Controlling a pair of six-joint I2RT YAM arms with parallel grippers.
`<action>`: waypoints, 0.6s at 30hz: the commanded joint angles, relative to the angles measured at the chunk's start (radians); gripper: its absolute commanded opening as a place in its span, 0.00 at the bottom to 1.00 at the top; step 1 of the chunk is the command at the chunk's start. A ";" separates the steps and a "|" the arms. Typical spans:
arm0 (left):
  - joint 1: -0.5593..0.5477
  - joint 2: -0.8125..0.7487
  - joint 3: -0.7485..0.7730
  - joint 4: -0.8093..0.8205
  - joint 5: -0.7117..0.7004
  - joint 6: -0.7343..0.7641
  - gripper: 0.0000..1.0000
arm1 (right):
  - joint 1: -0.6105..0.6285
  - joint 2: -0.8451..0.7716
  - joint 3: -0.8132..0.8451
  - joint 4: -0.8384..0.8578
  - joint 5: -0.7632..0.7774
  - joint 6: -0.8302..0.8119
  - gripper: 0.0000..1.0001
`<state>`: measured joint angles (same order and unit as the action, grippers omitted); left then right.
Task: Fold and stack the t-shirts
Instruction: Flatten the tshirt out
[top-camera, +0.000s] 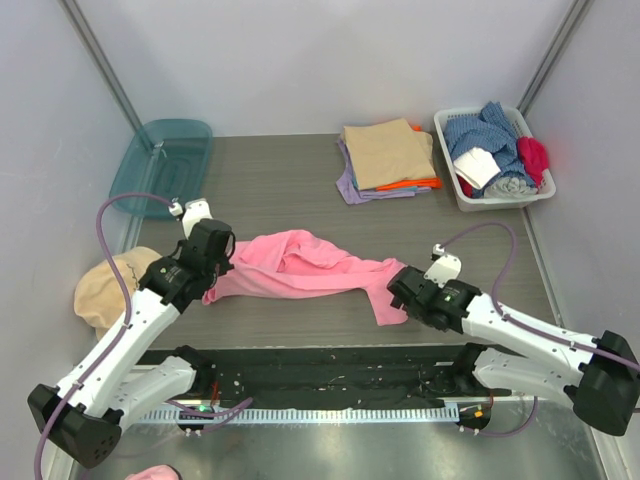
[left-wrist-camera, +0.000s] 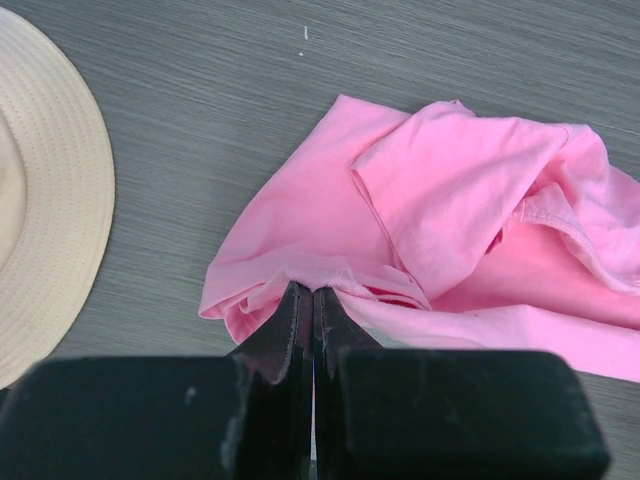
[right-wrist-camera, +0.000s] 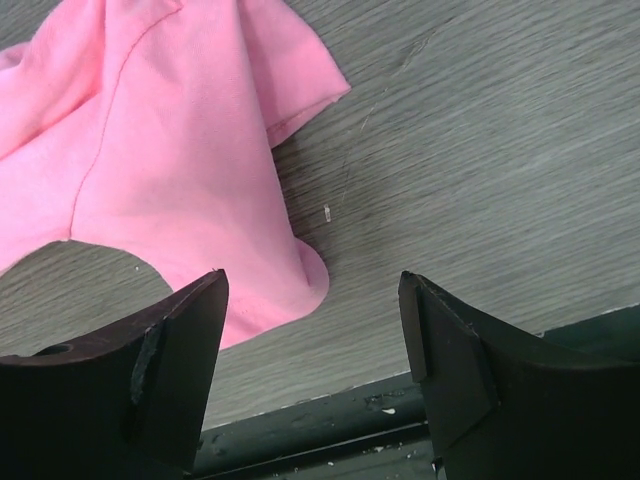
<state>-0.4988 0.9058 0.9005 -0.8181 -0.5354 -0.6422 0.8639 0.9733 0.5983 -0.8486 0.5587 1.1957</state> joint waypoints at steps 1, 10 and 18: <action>0.006 -0.008 0.001 0.045 0.009 0.015 0.00 | 0.006 0.005 -0.043 0.136 0.046 0.004 0.77; 0.006 -0.024 -0.003 0.028 0.002 0.016 0.00 | 0.006 -0.008 -0.155 0.339 0.003 -0.087 0.74; 0.005 -0.018 -0.003 0.037 0.012 0.015 0.00 | 0.006 -0.042 -0.195 0.416 0.003 -0.166 0.43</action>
<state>-0.4988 0.8967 0.8944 -0.8188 -0.5259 -0.6422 0.8642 0.9585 0.4057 -0.5140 0.5327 1.0752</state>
